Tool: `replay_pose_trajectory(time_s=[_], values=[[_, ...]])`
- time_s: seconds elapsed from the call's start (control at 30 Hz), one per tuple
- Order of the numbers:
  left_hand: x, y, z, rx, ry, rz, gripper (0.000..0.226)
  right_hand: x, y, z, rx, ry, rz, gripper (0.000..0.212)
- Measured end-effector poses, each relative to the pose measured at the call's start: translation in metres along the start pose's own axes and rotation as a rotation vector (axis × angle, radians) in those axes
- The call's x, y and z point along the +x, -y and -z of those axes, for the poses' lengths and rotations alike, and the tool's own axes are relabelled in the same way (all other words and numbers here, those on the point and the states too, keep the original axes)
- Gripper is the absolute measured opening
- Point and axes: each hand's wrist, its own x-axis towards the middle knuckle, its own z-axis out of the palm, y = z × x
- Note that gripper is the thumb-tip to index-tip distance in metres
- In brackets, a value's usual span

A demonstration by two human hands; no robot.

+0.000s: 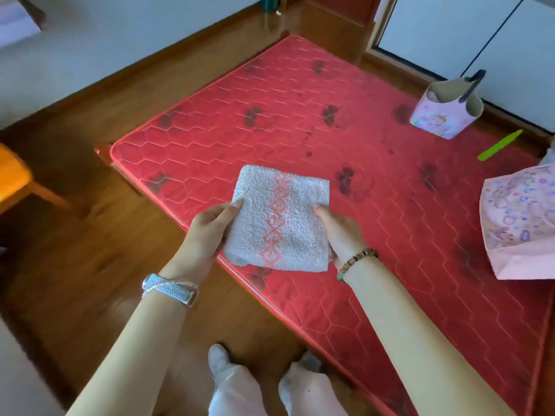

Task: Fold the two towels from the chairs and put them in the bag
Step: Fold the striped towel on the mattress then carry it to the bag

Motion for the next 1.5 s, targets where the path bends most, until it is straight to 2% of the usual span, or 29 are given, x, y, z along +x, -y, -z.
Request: replay_pose_trajectory(time_s=[0.1, 0.17, 0.33, 0.43, 0.57, 0.7, 0.87, 1.0, 1.03, 1.13, 1.27, 1.4, 1.5], values=[[0.000, -0.006, 0.051, -0.026, -0.011, 0.018, 0.035, -0.004, 0.011, -0.048, -0.061, 0.067, 0.002, 0.043], [0.000, -0.011, 0.084, -0.058, -0.006, 0.018, 0.037, -0.008, 0.021, -0.080, -0.081, 0.105, 0.001, 0.040], [0.001, -0.020, 0.161, -0.088, -0.021, 0.003, 0.039, -0.018, 0.043, -0.150, -0.109, 0.172, 0.042, 0.054], [0.002, -0.026, 0.203, -0.091, -0.060, 0.003, 0.040, -0.022, 0.054, -0.192, -0.133, 0.221, 0.043, 0.045], [0.001, -0.032, 0.251, -0.098, -0.129, -0.012, 0.036, -0.026, 0.069, -0.241, -0.159, 0.302, 0.116, 0.060], [0.002, -0.035, 0.286, -0.123, -0.192, -0.021, 0.034, -0.026, 0.083, -0.279, -0.165, 0.391, 0.127, 0.065], [0.008, -0.035, 0.321, -0.189, -0.279, -0.026, 0.032, -0.007, 0.096, -0.326, -0.219, 0.512, 0.119, 0.052], [0.021, -0.043, 0.346, -0.223, -0.353, -0.013, 0.033, 0.012, 0.118, -0.363, -0.145, 0.662, 0.103, 0.074], [0.026, -0.047, 0.351, -0.225, -0.365, -0.015, 0.033, 0.017, 0.124, -0.370, -0.140, 0.686, 0.097, 0.072], [0.044, -0.063, 0.367, -0.224, -0.414, -0.028, 0.030, 0.037, 0.144, -0.397, -0.127, 0.737, 0.073, 0.042], [0.072, -0.089, 0.387, -0.224, -0.448, -0.042, 0.030, 0.063, 0.176, -0.432, -0.094, 0.784, 0.060, 0.028], [0.098, -0.110, 0.402, -0.246, -0.484, -0.056, 0.031, 0.089, 0.201, -0.461, -0.083, 0.814, 0.044, 0.031], [0.115, -0.120, 0.412, -0.277, -0.505, -0.054, 0.032, 0.105, 0.215, -0.480, -0.090, 0.833, 0.055, 0.042]])
